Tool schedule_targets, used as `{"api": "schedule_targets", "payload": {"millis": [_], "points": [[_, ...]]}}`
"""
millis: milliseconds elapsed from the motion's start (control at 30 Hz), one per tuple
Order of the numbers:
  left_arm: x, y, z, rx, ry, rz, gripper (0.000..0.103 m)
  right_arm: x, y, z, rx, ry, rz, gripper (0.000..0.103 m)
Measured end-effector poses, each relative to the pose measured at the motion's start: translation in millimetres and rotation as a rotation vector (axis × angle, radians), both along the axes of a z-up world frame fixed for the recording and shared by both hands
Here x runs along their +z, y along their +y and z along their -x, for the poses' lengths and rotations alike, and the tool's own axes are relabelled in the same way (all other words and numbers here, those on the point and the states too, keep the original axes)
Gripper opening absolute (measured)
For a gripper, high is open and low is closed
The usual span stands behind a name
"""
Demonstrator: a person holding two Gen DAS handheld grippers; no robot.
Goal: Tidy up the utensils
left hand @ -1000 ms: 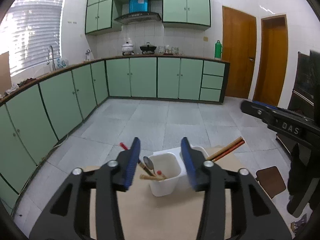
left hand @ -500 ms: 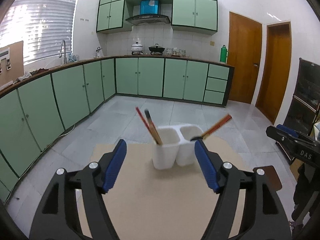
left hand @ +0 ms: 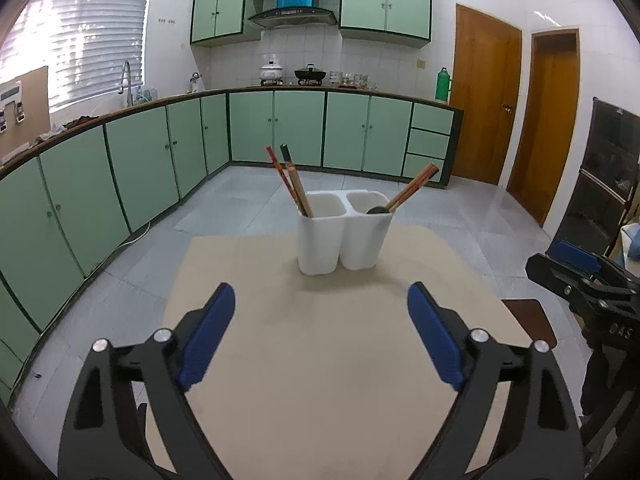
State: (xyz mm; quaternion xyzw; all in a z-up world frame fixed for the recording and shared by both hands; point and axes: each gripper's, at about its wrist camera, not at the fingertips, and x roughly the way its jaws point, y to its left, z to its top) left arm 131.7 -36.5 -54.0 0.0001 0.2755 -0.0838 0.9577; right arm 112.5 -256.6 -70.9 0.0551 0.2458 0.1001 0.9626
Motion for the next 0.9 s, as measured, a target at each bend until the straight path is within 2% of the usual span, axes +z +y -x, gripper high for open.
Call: {"api": "schedule_targets", "payload": {"millis": [367,900], "points": [[17,4,32,-0.002,-0.047,0.026,0.09,17,5,24,0.028,-0.02,-0.032,0.097],[45,1,51,0.01,-0.133,0.034,0.091,51,17,45,0.059,-0.091,-0.003,0.097]]}}
